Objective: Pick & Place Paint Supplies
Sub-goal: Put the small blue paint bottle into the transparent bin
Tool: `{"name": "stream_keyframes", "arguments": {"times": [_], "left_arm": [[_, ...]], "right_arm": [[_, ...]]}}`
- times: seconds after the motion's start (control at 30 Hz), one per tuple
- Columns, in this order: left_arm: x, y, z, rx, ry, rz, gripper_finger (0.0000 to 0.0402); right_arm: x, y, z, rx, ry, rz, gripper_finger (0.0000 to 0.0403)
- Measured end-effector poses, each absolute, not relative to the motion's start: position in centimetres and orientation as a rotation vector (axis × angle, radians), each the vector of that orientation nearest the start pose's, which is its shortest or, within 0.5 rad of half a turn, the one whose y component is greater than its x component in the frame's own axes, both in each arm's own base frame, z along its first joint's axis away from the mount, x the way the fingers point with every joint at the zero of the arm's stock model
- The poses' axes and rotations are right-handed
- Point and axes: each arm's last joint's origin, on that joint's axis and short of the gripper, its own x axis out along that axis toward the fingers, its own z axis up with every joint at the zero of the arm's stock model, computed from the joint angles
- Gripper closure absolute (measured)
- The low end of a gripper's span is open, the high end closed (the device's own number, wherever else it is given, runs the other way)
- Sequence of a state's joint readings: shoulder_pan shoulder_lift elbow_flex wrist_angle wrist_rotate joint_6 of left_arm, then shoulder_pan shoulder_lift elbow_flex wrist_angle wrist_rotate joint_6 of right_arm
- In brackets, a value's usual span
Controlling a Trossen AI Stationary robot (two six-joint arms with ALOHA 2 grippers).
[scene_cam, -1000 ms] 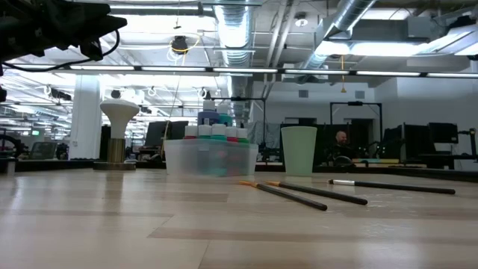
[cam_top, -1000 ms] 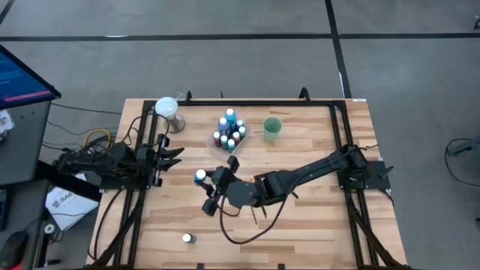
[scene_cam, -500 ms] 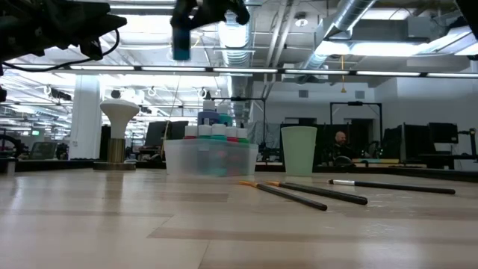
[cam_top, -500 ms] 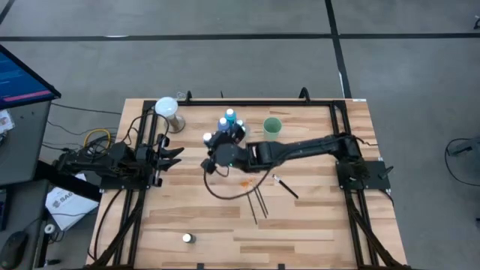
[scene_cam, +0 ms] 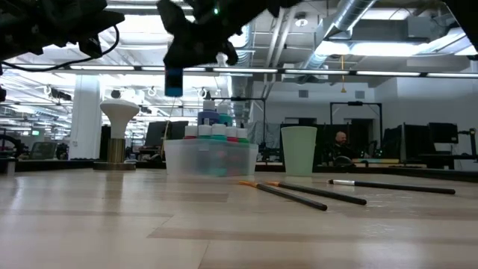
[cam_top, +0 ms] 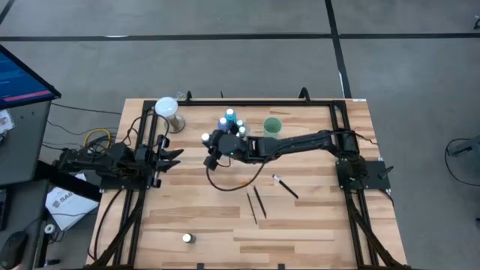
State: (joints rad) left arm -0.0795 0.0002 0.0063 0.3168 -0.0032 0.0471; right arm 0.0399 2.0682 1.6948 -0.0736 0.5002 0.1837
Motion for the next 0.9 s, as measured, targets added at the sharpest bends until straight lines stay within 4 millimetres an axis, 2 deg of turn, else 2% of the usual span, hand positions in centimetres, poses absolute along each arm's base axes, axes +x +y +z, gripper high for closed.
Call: {"name": "stream_keyframes", "arguments": {"times": [0.17, 0.33, 0.53, 0.77, 0.9], "left_arm": [[9.2, -0.7, 19.6, 0.033, -0.324, -0.068, 0.0401], [9.2, -0.7, 19.6, 0.033, -0.324, -0.068, 0.0401], [9.2, -0.7, 19.6, 0.033, -0.325, -0.068, 0.0401], [9.2, -0.7, 19.6, 0.033, -0.326, -0.068, 0.0401], [9.2, -0.7, 19.6, 0.033, -0.328, -0.068, 0.0401]], "right_arm": [[47.4, 0.2, 23.0, 0.073, 0.319, -0.533, 0.0286], [46.6, -0.5, 20.9, 0.112, 0.233, -0.582, 0.0286], [46.1, -1.1, 20.1, 0.122, 0.231, -0.641, 0.0286], [45.7, -0.9, 19.4, 0.128, 0.232, -0.647, 0.0286], [46.3, -0.8, 17.6, 0.128, 0.226, -0.643, 0.0286]]}}
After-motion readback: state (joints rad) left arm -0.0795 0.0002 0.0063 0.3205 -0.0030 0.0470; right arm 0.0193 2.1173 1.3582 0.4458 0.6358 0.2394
